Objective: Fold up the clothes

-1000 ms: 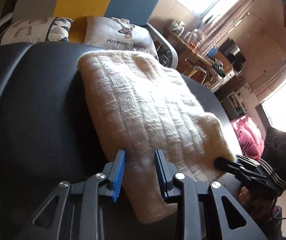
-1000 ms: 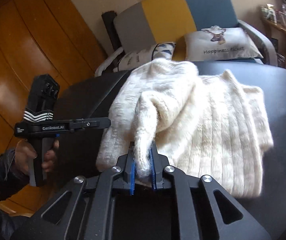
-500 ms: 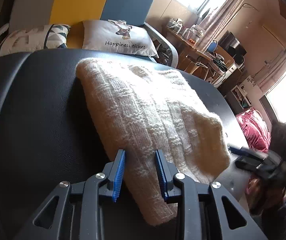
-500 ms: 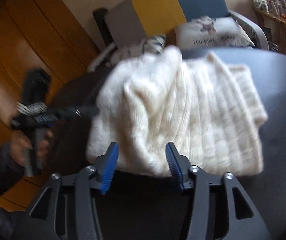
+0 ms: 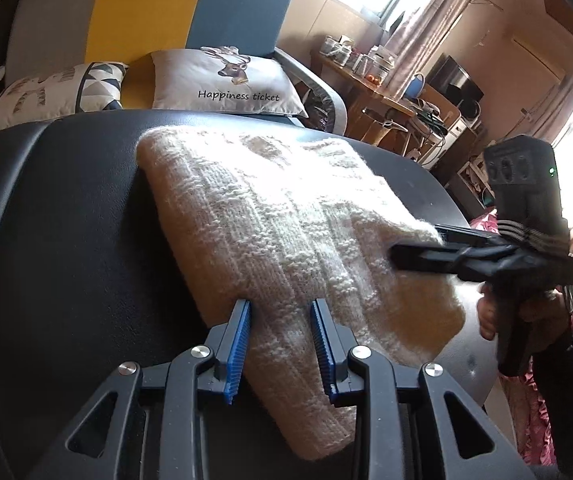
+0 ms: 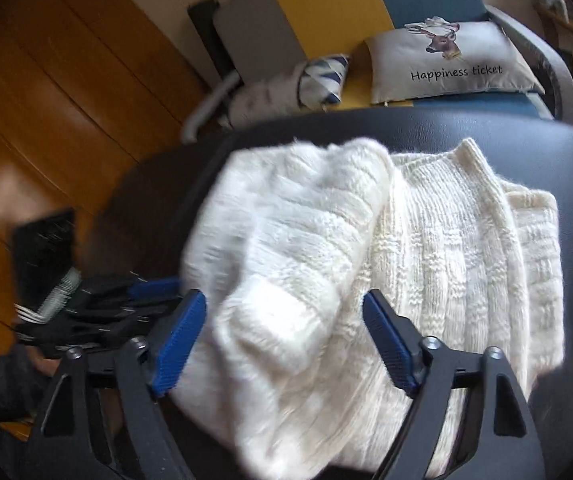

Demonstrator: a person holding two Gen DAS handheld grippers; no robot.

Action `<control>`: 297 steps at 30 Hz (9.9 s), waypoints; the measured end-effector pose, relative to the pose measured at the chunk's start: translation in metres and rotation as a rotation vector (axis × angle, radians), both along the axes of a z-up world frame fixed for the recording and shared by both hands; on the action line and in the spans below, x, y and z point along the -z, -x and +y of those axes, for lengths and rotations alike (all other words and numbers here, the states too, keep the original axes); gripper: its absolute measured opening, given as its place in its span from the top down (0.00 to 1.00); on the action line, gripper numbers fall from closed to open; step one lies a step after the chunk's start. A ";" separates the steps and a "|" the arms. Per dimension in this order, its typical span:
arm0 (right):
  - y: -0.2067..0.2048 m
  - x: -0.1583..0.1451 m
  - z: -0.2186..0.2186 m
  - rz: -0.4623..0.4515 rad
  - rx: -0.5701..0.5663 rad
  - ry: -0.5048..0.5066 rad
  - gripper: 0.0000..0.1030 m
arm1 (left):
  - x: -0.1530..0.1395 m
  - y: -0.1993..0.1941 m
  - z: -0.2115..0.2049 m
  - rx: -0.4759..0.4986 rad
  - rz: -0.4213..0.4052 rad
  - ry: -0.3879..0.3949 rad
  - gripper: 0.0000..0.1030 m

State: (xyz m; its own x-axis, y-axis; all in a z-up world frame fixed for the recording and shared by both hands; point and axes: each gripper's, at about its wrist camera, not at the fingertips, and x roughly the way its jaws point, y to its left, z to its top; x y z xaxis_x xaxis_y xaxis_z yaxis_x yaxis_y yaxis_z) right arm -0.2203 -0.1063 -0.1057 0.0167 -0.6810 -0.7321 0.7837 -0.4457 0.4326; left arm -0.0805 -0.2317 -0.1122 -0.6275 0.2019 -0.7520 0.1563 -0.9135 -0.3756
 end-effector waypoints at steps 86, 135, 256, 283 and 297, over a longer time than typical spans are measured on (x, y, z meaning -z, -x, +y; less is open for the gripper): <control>-0.047 0.016 -0.002 -0.028 0.217 0.093 0.79 | -0.014 -0.026 0.044 0.097 0.082 0.082 0.68; -0.061 0.063 0.051 -0.189 -0.280 0.139 0.50 | -0.002 0.054 0.088 0.156 0.022 0.184 0.68; -0.029 0.002 0.020 0.132 0.047 -0.080 0.51 | -0.030 0.002 -0.015 -0.025 0.094 -0.049 0.74; -0.029 -0.023 -0.018 0.292 0.031 -0.145 0.48 | 0.019 0.104 -0.039 -0.043 -0.177 -0.006 0.73; -0.075 -0.005 0.025 0.278 0.028 -0.156 0.42 | -0.045 -0.001 0.016 0.027 0.077 0.168 0.73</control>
State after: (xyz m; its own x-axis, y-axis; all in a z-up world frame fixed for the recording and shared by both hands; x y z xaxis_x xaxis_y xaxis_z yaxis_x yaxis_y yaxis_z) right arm -0.1456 -0.0816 -0.1005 -0.2156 -0.5572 -0.8019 0.8485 -0.5133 0.1285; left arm -0.0792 -0.2156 -0.0675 -0.6808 0.0951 -0.7262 0.1076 -0.9678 -0.2275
